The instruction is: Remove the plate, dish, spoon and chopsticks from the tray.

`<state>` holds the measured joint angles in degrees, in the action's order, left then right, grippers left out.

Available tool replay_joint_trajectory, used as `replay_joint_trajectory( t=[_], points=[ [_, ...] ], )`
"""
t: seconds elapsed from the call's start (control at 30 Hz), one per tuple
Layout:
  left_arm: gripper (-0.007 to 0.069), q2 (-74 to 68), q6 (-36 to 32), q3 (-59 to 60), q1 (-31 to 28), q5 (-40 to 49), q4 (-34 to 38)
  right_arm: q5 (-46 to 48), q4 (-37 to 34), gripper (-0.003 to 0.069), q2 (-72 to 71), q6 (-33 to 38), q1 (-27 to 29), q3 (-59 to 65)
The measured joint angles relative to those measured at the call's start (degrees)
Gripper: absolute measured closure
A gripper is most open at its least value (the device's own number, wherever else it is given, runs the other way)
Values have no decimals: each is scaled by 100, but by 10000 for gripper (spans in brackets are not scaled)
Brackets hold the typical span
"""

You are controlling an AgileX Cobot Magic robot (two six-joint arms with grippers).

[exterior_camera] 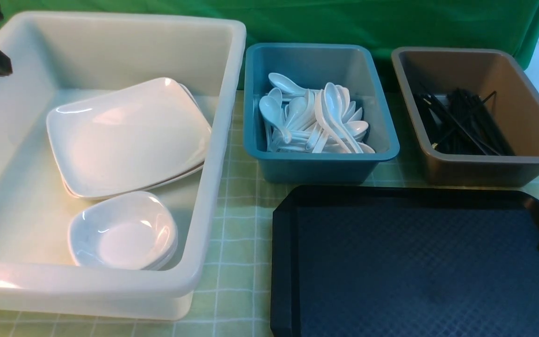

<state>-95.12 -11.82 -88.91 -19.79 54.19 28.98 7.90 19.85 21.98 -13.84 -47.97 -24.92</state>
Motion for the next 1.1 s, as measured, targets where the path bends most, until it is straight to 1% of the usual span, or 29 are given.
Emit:
replay_joint_trajectory(
  t=[0.13, 0.3, 0.43, 0.47, 0.6, 0.83, 1.03, 1.1],
  points=[
    [634, 0, -7, 0, 0, 111, 16, -31, 11, 648, 13, 0, 0, 10],
    [634, 0, -19, 0, 0, 456, 66, -31, 17, 636, 15, 0, 0, 10],
    [634, 0, -19, 0, 0, 831, 128, -36, 29, 621, 15, 0, 0, 10],
    [634, 0, -24, 0, 0, 1075, 160, -36, 29, 614, 15, 0, 0, 10],
    [634, 115, -66, 0, 0, 1395, 167, -36, 31, 608, 15, -5, 0, 10],
    [634, 503, -71, 0, 5, 1515, 171, -36, 7, 591, 15, -5, 0, 10],
    [634, 816, -112, 0, 5, 1537, 174, -77, -444, 582, -72, -5, 5, 136],
    [634, 886, -112, 0, 5, 1537, 174, -77, -515, 576, -209, -5, 136, 298]
  ],
)
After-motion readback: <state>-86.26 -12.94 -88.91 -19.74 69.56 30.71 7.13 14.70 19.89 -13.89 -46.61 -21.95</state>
